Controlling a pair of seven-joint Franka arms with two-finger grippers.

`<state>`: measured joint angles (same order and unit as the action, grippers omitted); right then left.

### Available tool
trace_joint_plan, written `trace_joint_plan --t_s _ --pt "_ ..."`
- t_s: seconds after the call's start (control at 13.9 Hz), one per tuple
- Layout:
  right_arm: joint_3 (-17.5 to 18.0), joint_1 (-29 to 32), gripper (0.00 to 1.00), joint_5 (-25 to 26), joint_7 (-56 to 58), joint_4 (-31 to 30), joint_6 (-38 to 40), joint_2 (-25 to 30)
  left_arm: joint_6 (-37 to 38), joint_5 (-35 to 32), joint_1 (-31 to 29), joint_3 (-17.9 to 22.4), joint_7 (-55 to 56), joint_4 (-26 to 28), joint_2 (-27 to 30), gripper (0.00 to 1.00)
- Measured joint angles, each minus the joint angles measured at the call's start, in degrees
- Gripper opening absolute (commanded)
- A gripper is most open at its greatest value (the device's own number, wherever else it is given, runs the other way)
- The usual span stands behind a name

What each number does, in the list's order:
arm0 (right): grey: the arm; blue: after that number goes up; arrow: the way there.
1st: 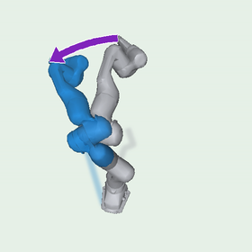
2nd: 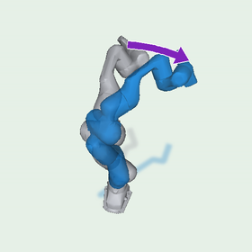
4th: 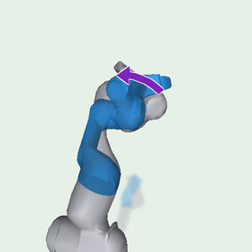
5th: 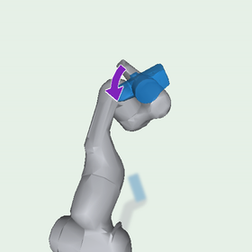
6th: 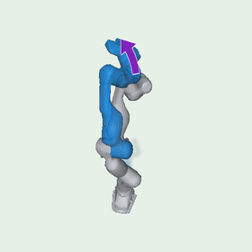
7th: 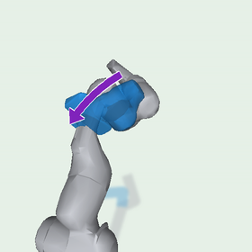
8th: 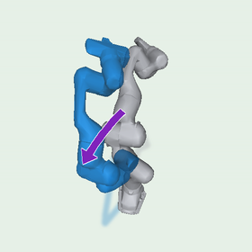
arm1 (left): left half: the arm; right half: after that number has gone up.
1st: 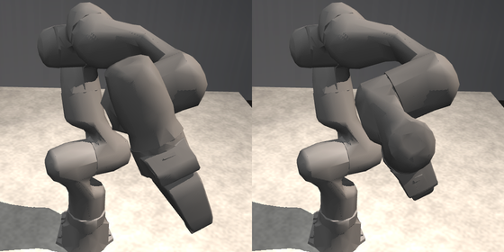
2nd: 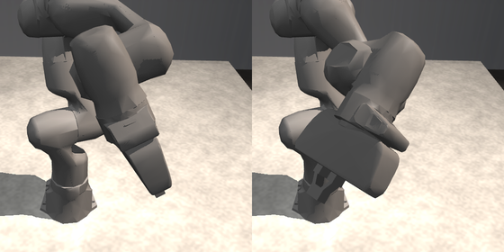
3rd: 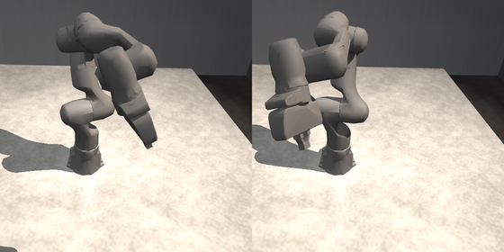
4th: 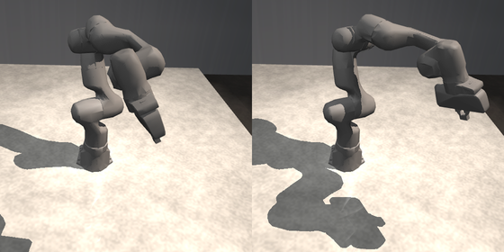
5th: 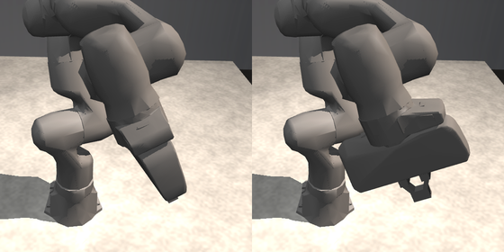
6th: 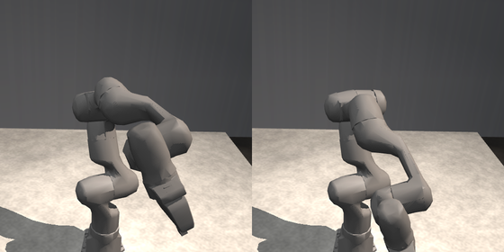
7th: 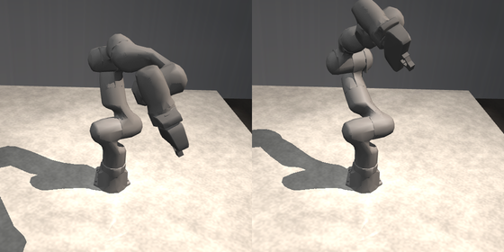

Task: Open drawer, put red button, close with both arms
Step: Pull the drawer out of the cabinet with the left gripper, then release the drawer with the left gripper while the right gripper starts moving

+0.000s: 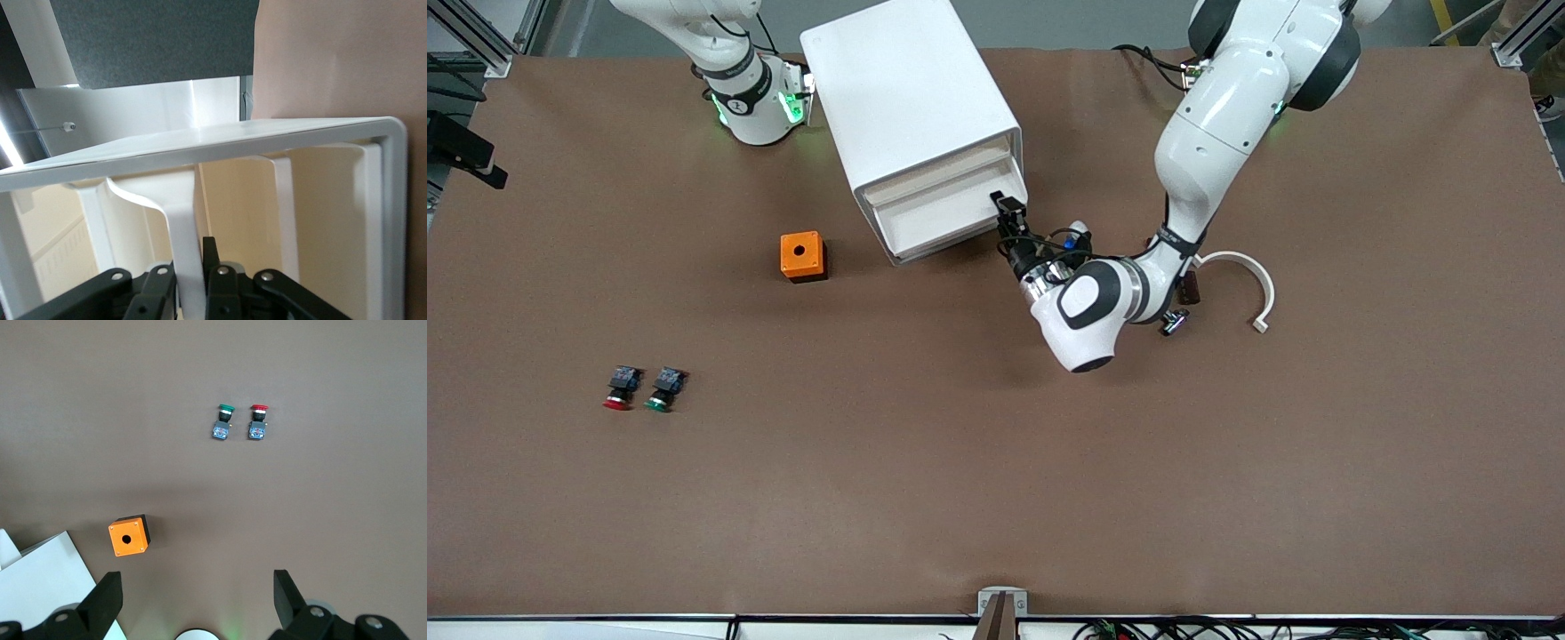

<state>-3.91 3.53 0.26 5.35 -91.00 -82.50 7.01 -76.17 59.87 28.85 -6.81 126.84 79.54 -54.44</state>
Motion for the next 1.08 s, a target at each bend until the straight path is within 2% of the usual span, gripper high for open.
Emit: trace_joint_plan --t_s 0.65,0.86,1.0,1.08 --pt "0.1 0.0 1.00 0.0 0.0 0.3 -0.9 -0.1 -2.8 1.2 -4.7 0.1 -1.3 -0.5 0.0 0.18" --pt "0.0 0.1 1.00 0.0 0.0 0.1 -0.9 -2.6 -3.3 1.2 -6.2 0.1 -1.3 -0.7 0.0 0.18" --pt "-0.1 0.1 1.00 0.0 0.0 0.1 -3.0 -6.0 -3.3 1.2 -6.7 0.1 -1.3 -0.7 0.0 0.24" --pt "-0.2 0.2 1.00 0.1 0.0 0.3 -4.3 -7.4 -3.4 1.2 -6.7 0.1 -1.3 -0.7 -0.1 0.35"
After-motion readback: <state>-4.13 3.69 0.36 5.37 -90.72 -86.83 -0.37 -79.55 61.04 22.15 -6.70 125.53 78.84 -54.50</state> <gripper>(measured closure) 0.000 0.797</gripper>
